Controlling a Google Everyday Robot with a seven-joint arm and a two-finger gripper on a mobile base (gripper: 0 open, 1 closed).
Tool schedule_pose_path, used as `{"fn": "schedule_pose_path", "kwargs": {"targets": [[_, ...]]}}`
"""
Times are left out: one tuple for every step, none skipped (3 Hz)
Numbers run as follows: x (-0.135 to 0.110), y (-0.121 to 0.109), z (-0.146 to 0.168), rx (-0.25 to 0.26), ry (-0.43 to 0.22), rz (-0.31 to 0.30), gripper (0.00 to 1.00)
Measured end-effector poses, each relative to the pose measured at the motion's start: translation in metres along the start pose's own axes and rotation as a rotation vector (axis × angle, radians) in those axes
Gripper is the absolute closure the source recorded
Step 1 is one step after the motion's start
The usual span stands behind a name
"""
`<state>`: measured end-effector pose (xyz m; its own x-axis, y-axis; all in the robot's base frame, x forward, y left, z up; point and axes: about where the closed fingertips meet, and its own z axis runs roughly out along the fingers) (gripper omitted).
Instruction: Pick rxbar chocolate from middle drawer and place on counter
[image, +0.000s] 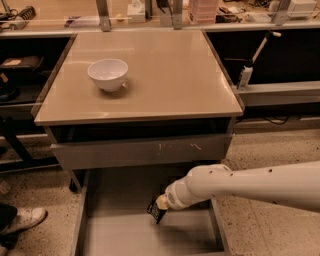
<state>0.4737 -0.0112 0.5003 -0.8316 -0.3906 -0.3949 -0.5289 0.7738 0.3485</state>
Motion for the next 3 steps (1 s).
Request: {"fn": "schedule_pose_path", "kwargs": {"targets": [[-0.001,0.002,-0.002,-0.005,0.0,-0.008,1.0],[-0.016,0.015,-0.03,-0.014,-0.006,-0.026,1.0],[-0.03,0.027,-0.067,-0.01,-0.025,-0.035,1.0]]}}
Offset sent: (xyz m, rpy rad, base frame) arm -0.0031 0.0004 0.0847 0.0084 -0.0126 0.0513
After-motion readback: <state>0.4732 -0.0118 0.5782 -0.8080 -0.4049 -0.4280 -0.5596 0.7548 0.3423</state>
